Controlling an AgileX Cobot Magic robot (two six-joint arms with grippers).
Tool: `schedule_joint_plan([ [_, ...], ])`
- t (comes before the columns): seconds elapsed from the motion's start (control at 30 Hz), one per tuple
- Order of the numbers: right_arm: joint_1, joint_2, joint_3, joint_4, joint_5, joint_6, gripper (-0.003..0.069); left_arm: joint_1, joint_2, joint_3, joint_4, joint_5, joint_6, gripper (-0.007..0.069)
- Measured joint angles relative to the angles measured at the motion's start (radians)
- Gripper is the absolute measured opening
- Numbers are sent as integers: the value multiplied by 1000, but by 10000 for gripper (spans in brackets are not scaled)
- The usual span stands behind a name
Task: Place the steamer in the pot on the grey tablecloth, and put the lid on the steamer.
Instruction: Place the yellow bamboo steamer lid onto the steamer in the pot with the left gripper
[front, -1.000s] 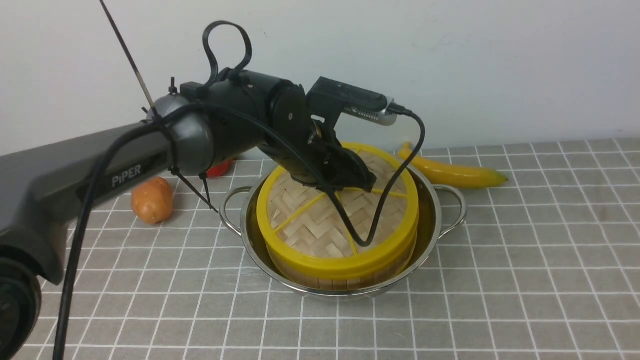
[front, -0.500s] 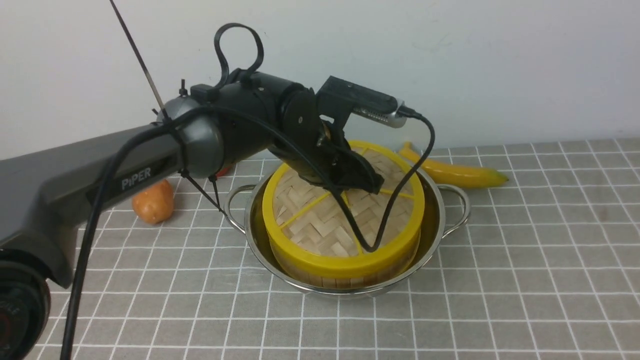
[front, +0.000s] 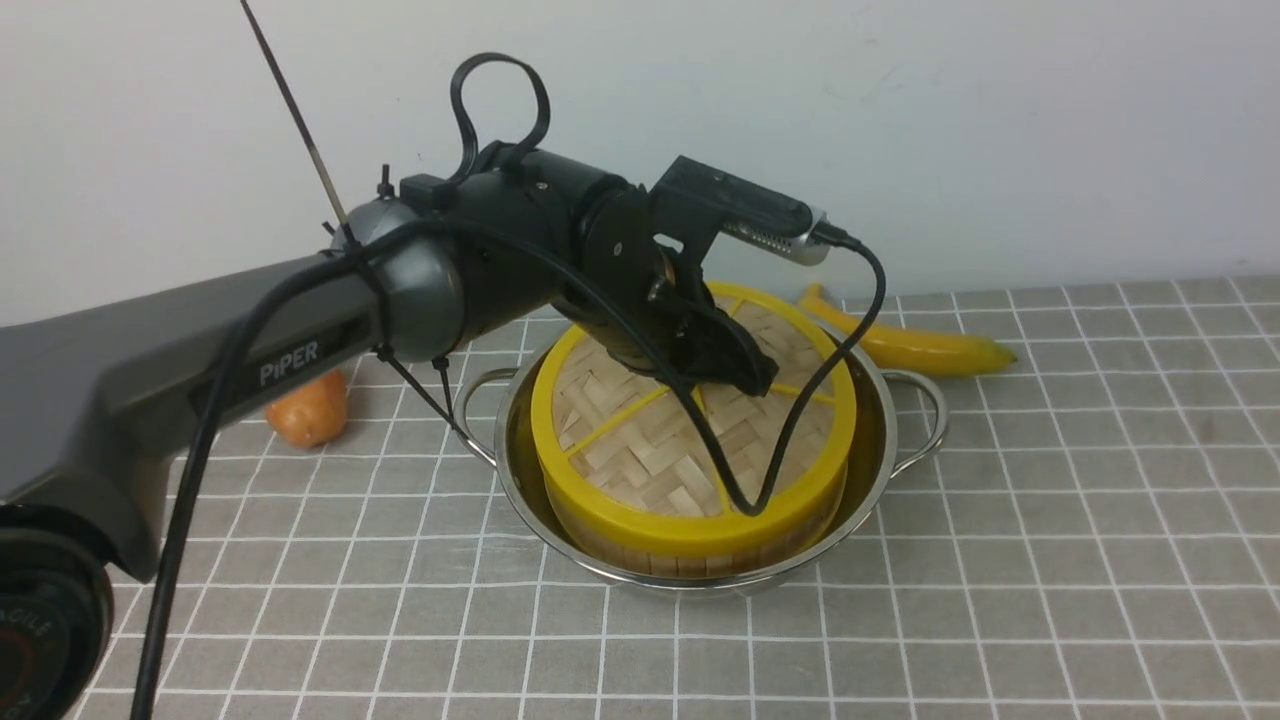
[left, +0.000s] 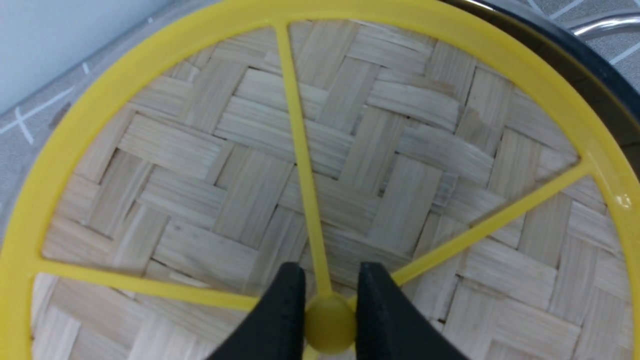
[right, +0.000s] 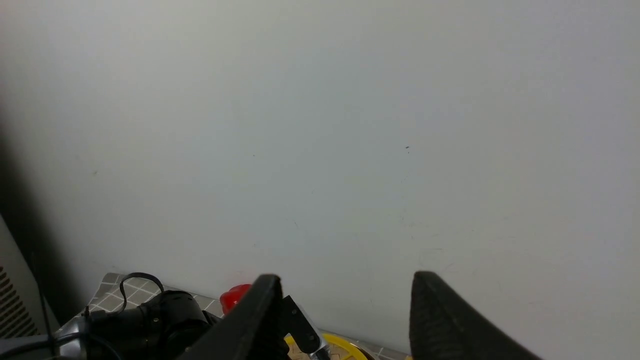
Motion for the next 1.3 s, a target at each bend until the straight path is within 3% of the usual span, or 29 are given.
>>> schedule_joint_plan([
  [1.3, 0, 0, 0, 58, 0, 1, 356, 0, 1, 0, 21, -11, -15, 120],
])
